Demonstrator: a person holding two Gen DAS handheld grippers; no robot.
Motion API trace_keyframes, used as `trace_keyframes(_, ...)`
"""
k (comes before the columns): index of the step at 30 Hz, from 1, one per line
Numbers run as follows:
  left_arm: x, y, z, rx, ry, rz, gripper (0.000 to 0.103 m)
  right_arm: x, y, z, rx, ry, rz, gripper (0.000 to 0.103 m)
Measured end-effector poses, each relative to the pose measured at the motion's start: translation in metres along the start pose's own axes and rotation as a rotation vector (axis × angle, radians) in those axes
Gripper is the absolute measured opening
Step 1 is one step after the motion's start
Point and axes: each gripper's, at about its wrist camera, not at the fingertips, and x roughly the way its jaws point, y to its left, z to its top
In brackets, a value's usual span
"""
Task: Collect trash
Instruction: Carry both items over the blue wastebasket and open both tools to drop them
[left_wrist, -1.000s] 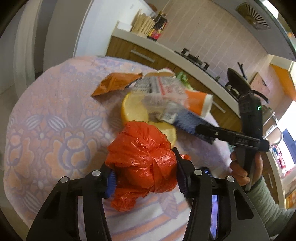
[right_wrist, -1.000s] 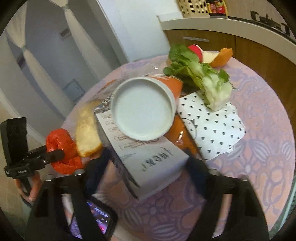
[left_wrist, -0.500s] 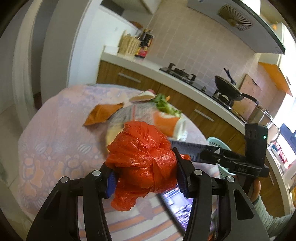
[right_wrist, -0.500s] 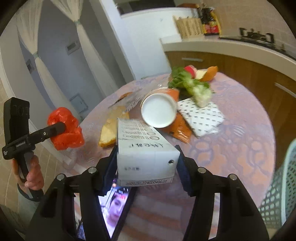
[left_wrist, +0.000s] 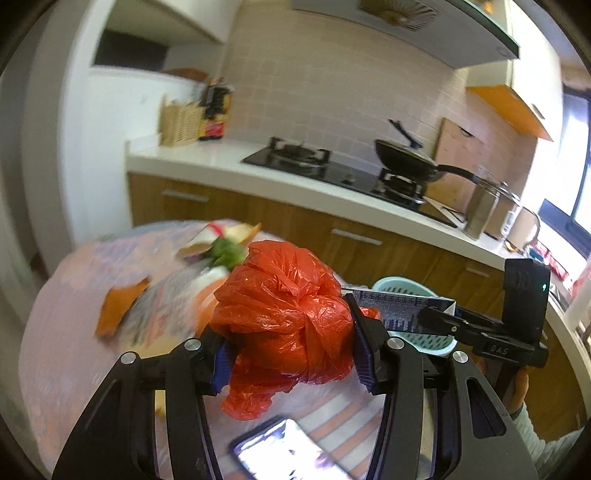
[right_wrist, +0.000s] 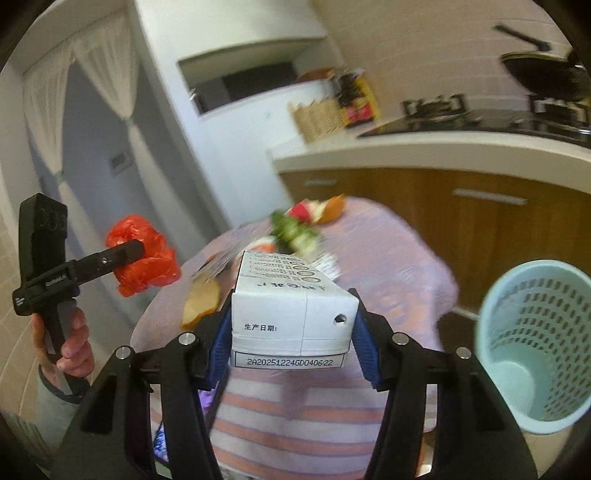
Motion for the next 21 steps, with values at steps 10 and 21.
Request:
trace_keyframes(10,0.103,-0.099,0.048,0.201,0.101,-0.156,0.050,-0.056,-0.110,-0.005,0.187,-0.122,-0.264,0.053)
trace_keyframes(21,0.274,-0.205,0.040,0.325,0.402,-0.258,0.050,-0.060,-0.233,-0.050,0.509,0.021,-0.608,0.054)
